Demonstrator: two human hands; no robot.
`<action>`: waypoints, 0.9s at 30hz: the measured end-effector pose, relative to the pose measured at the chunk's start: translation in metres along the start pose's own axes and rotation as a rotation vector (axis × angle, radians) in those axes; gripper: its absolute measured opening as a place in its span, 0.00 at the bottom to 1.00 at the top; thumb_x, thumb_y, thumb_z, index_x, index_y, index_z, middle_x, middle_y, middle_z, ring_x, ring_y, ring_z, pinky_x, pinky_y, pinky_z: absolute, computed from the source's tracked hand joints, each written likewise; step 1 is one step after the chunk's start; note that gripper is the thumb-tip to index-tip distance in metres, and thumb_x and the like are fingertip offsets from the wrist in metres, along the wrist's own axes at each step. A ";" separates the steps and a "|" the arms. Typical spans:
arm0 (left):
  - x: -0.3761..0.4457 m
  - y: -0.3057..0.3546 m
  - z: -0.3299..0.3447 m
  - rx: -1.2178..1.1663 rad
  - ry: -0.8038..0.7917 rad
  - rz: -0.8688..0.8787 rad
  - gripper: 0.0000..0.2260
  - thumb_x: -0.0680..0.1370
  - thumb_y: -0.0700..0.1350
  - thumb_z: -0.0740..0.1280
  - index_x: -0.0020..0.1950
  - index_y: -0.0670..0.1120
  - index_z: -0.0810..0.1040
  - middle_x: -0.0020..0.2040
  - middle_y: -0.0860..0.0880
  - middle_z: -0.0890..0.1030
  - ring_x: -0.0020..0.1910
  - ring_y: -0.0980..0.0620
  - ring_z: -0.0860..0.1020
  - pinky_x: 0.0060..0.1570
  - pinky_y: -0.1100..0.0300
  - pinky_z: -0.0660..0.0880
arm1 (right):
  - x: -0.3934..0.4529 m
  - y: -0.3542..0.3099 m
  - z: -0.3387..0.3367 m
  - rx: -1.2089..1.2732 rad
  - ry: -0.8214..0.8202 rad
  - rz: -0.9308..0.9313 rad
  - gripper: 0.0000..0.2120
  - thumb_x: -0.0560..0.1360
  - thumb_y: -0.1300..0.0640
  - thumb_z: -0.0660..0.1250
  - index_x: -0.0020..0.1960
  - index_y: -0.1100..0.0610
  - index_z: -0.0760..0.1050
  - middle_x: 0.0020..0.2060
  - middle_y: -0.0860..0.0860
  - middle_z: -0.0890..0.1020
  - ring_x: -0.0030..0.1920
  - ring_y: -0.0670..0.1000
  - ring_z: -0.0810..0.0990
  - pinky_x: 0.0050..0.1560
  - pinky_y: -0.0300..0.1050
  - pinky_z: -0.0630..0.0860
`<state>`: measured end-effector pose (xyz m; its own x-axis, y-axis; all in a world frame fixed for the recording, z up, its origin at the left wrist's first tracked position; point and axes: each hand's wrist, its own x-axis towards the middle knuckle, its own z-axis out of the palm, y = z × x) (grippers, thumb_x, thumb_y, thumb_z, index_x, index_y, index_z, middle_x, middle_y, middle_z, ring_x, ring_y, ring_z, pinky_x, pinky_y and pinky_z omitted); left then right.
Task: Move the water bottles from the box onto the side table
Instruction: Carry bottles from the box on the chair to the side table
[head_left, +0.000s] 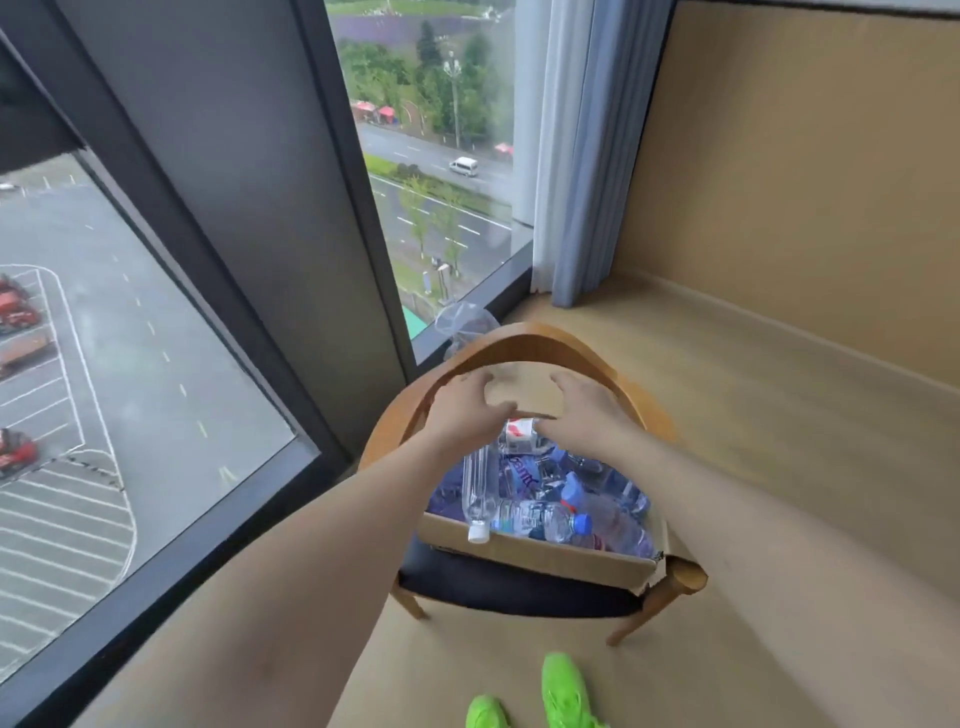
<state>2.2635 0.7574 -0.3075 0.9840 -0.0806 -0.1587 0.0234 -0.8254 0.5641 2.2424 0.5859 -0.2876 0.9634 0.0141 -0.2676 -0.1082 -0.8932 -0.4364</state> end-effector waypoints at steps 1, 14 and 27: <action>0.004 -0.008 0.009 -0.017 -0.016 -0.028 0.27 0.75 0.59 0.67 0.72 0.49 0.72 0.65 0.47 0.79 0.60 0.46 0.78 0.58 0.51 0.76 | 0.008 0.006 0.009 -0.007 -0.030 0.011 0.40 0.69 0.39 0.68 0.76 0.51 0.61 0.70 0.56 0.72 0.69 0.61 0.70 0.66 0.56 0.71; 0.028 -0.082 0.126 0.006 -0.217 -0.421 0.32 0.75 0.58 0.68 0.76 0.50 0.62 0.71 0.42 0.68 0.67 0.40 0.70 0.62 0.48 0.72 | 0.048 0.111 0.103 -0.183 -0.498 0.121 0.44 0.69 0.54 0.70 0.80 0.51 0.51 0.70 0.56 0.67 0.69 0.61 0.66 0.57 0.53 0.73; 0.042 -0.090 0.172 -0.025 -0.192 -0.552 0.47 0.73 0.48 0.72 0.79 0.54 0.40 0.74 0.39 0.62 0.56 0.36 0.78 0.51 0.47 0.78 | 0.043 0.166 0.156 -0.188 -0.406 0.077 0.27 0.70 0.65 0.66 0.66 0.50 0.66 0.58 0.53 0.67 0.54 0.61 0.76 0.46 0.52 0.74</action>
<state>2.2723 0.7319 -0.5040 0.7754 0.2556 -0.5774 0.5298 -0.7610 0.3745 2.2281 0.5081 -0.5055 0.7761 0.0857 -0.6248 -0.0936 -0.9641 -0.2485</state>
